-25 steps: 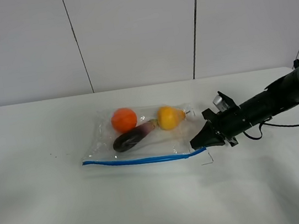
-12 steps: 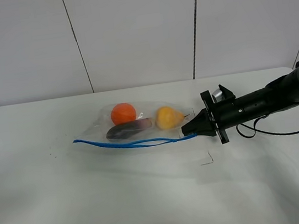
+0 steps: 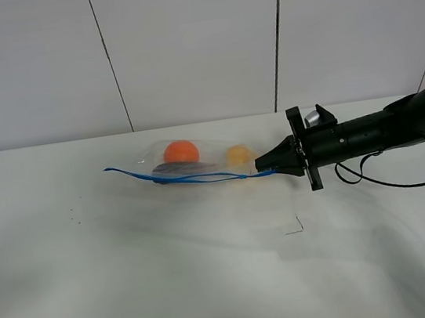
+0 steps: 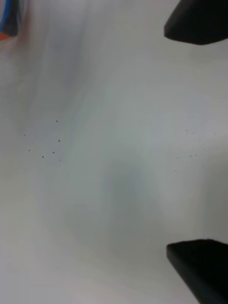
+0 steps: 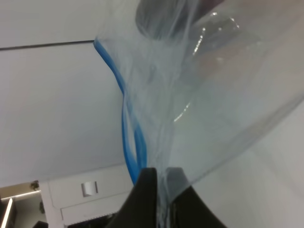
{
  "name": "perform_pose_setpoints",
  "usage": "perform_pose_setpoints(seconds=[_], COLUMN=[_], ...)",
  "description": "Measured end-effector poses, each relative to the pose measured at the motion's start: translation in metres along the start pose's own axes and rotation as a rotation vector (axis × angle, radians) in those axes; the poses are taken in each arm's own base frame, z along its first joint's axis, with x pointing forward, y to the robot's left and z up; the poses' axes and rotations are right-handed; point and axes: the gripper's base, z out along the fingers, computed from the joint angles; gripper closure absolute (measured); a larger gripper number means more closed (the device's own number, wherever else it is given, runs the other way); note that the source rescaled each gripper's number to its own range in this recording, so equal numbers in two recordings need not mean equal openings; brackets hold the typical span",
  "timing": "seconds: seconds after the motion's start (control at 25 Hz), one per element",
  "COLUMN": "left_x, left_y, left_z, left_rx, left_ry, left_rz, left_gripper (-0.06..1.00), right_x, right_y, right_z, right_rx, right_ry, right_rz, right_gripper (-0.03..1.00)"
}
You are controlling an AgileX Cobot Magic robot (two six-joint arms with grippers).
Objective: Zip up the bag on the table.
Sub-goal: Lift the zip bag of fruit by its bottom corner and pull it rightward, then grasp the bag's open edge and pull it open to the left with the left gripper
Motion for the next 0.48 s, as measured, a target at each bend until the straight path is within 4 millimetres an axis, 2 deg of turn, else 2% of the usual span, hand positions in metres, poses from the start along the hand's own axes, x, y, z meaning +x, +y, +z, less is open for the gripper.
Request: perform_pose_setpoints(seconds=[0.48], left_x=[0.0000], left_y=[0.0000], left_z=[0.0000], left_rx=[0.000], left_ry=[0.000], left_rz=[0.000], left_gripper=[-0.06], right_x=[-0.0005], right_y=[0.0004], right_z=[0.0000], right_rx=[-0.004], right_ry=[-0.005], right_rz=[0.013], right_gripper=[0.97])
